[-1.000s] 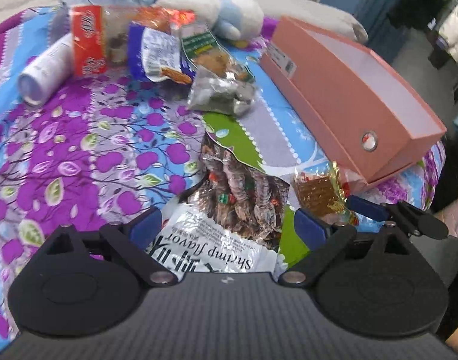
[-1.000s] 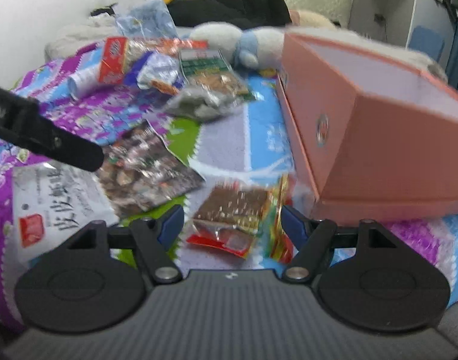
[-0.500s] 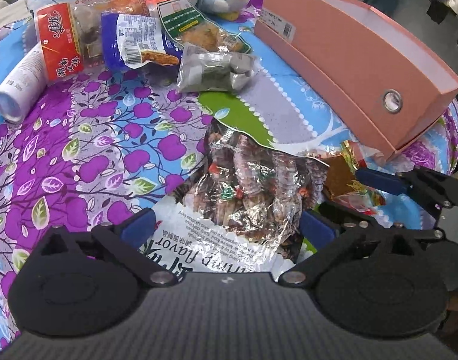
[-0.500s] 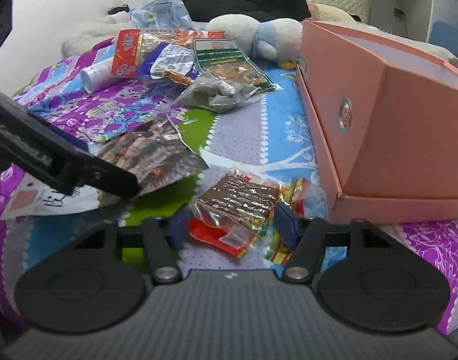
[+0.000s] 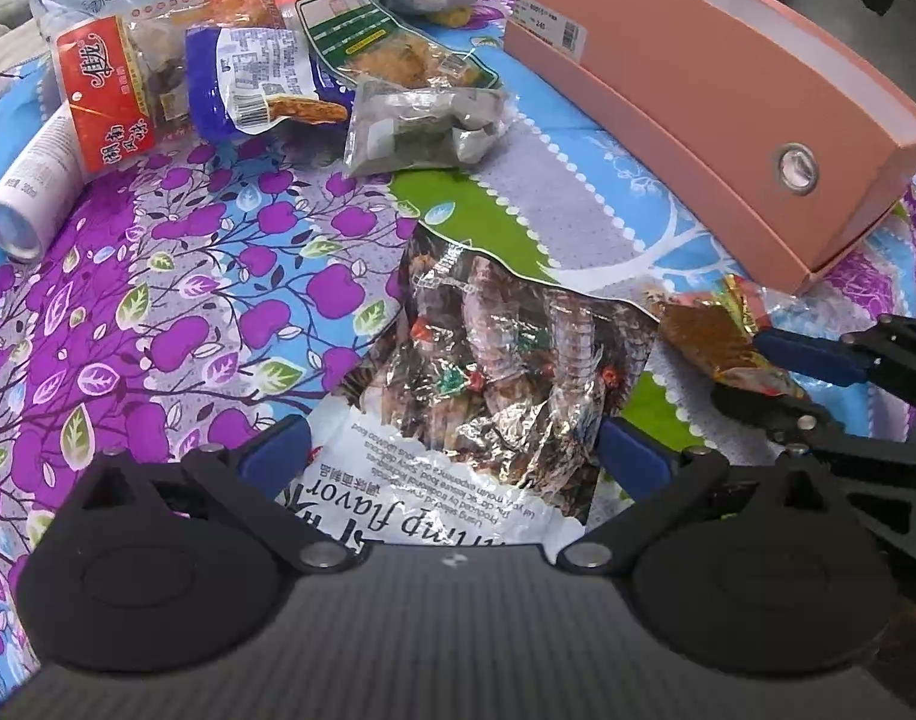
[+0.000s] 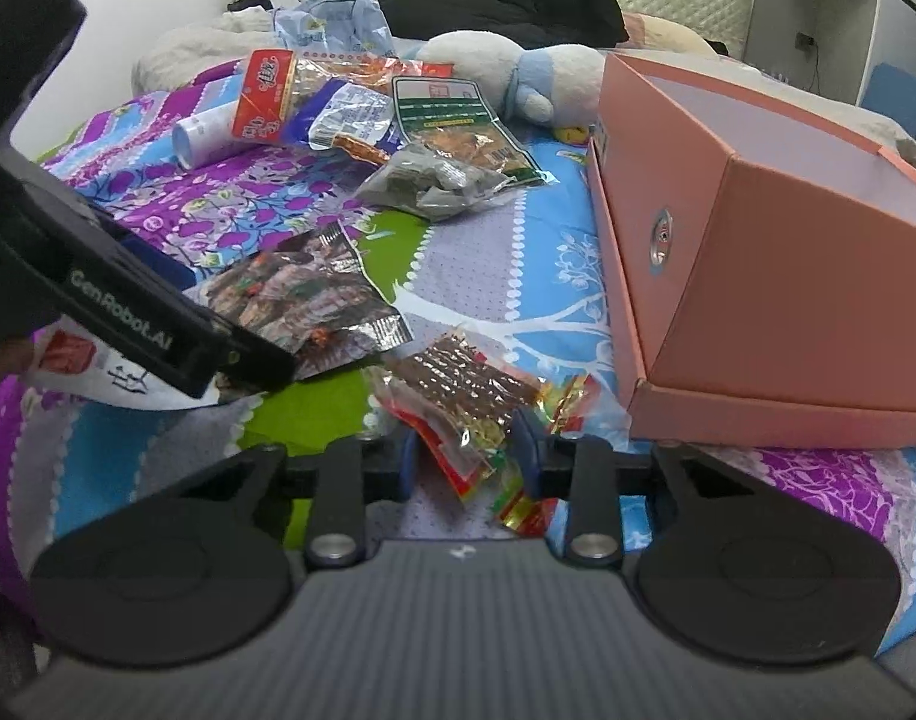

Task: Organize snacks
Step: 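Grasp the brown spicy-strip packet with the right gripper while the left gripper holds the shrimp bag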

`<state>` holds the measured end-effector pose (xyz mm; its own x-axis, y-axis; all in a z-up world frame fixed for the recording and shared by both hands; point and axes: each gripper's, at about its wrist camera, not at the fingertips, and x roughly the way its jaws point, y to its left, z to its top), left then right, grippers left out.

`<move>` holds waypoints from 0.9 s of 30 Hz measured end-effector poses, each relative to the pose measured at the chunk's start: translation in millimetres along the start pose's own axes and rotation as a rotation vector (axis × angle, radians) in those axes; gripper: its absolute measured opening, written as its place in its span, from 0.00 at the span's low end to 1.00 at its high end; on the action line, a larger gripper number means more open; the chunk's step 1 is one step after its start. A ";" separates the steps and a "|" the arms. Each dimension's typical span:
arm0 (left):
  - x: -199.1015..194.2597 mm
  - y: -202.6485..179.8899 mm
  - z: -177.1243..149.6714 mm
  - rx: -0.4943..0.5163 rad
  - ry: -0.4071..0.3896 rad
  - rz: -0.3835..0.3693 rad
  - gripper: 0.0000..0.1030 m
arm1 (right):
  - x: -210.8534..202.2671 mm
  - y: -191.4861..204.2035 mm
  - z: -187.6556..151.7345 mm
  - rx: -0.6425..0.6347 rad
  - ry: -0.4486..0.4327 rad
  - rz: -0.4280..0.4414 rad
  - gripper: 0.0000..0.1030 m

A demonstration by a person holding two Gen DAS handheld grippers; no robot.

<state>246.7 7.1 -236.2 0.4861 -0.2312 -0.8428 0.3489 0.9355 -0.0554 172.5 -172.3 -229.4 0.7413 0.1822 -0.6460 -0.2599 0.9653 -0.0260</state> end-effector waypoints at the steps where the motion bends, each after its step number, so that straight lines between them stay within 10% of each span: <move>1: 0.2 -2.0 -0.2 0.007 -0.001 0.013 0.97 | -0.8 -0.6 0.2 0.002 -0.002 0.000 0.32; 13: -14.6 0.0 1.7 -0.097 -0.027 0.065 0.64 | -8.2 -5.8 4.4 0.038 -0.008 0.016 0.29; 27: -43.5 -0.6 -13.0 -0.293 -0.072 0.021 0.54 | -16.4 0.4 11.7 0.066 0.018 0.038 0.18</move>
<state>215.0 20.1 -206.5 0.5500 -0.2201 -0.8057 0.0978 0.9750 -0.1996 167.5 -172.7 -209.8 0.7204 0.2159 -0.6591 -0.2453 0.9682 0.0490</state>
